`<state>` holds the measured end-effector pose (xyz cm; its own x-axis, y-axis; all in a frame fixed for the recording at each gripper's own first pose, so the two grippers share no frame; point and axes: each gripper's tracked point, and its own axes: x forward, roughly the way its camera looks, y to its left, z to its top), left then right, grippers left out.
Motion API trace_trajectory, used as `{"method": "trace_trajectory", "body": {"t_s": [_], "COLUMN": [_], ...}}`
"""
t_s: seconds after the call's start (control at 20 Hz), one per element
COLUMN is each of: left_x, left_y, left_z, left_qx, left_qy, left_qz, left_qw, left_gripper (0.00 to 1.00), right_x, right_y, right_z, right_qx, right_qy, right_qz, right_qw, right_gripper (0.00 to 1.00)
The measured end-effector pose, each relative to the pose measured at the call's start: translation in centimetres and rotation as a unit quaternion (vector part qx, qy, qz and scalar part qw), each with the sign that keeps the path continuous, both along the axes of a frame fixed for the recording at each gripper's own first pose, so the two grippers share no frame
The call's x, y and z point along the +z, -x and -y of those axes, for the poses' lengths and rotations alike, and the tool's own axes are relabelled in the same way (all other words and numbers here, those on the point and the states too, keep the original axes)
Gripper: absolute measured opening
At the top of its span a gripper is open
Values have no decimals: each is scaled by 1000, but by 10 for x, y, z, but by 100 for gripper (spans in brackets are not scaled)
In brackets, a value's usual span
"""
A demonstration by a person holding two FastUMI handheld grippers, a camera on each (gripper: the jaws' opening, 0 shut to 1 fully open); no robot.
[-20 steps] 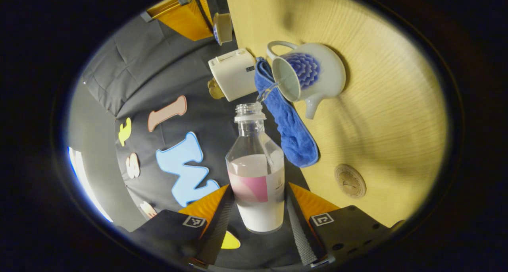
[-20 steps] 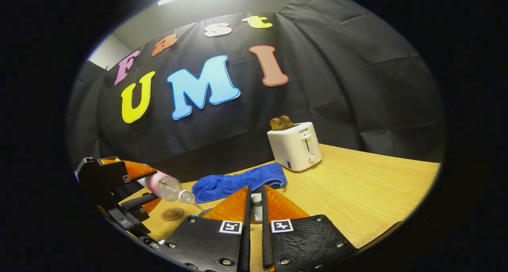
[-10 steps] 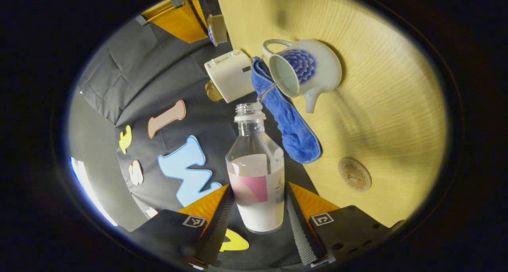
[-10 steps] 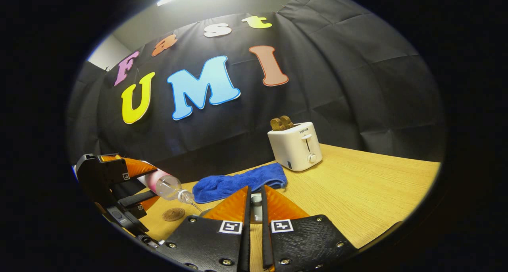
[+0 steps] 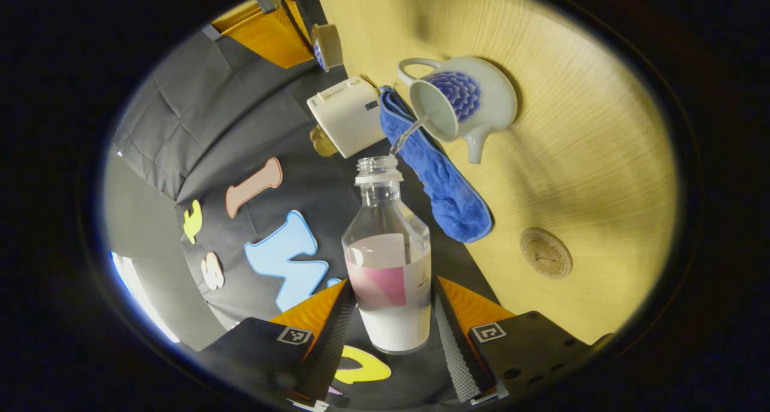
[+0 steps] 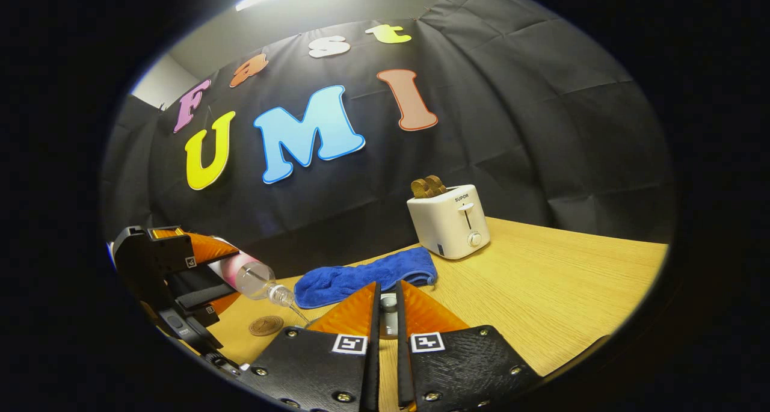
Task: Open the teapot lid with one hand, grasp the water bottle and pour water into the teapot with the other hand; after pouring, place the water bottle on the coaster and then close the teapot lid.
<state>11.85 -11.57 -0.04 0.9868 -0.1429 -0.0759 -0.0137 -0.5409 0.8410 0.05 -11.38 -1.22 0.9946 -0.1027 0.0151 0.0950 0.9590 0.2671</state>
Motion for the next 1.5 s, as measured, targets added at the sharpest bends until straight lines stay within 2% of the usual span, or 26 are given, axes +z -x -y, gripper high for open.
{"method": "trace_trajectory", "body": {"t_s": [0.95,1.5], "left_x": [23,19], "left_y": [-7,-10], "left_z": [8,22], "left_qx": [-3,-9], "left_qy": [-58,-95], "left_qz": [13,9], "left_qw": [998,995], "left_gripper": [88,89], "right_x": [3,4], "right_y": [2,2], "right_z": [-5,-6], "right_qx": [12,20], "right_qy": [-12,-22], "right_qz": [5,6], "right_qw": [1000,1000], "right_gripper": [12,12]}}
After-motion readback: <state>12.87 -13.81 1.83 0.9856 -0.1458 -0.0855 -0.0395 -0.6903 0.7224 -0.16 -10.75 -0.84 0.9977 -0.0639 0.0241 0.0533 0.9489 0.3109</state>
